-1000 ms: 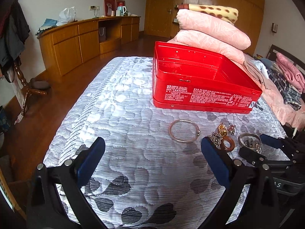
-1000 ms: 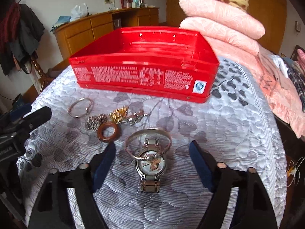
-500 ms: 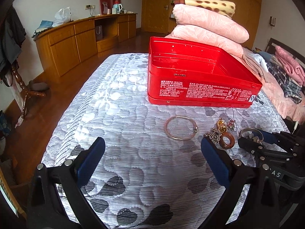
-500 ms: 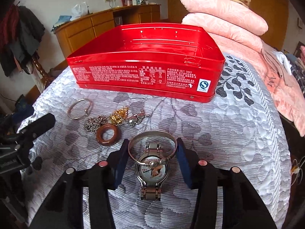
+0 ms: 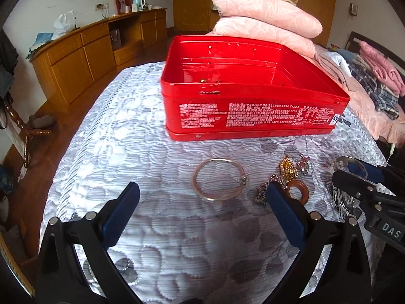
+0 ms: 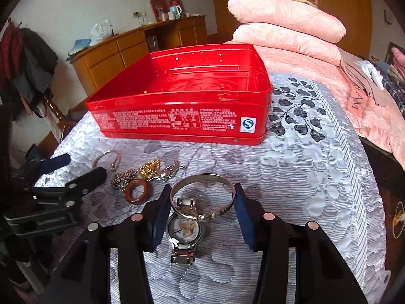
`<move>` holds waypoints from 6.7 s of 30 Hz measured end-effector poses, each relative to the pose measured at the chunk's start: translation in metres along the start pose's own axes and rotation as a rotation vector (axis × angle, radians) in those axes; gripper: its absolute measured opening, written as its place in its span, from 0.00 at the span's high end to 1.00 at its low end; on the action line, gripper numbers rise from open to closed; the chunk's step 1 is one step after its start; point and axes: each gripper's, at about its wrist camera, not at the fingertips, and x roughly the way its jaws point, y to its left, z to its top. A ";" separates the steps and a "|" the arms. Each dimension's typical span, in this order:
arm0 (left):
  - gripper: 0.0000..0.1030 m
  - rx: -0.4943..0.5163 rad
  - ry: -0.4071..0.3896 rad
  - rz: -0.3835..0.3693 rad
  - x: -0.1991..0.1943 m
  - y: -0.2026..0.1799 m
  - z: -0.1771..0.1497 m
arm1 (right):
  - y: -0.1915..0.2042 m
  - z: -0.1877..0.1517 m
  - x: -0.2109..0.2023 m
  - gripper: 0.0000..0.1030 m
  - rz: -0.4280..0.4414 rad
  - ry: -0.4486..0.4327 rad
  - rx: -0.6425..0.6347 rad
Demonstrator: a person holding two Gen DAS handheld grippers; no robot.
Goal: Organize jewelry
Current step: 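Grasp the gold bangle with left tool while right tool grasps the watch, then drop the bangle into the red tin with the left tool, then move both open tools back toward the remaining chains and watch, then grasp the silver watch with right tool while left tool grasps the wooden ring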
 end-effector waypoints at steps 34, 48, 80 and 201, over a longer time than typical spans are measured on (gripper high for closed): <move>0.53 -0.055 -0.111 -0.075 -0.032 0.008 0.021 | 0.004 0.028 -0.028 0.53 0.046 -0.109 -0.012; 0.53 -0.035 -0.208 -0.086 -0.038 -0.006 0.099 | -0.003 0.110 -0.028 0.53 0.026 -0.195 -0.011; 0.06 -0.060 -0.286 -0.027 -0.071 0.001 0.075 | -0.018 0.059 -0.055 0.25 -0.001 -0.227 0.036; 0.41 -0.084 0.022 -0.098 -0.024 -0.033 -0.039 | -0.019 -0.032 -0.013 0.69 -0.030 0.030 0.112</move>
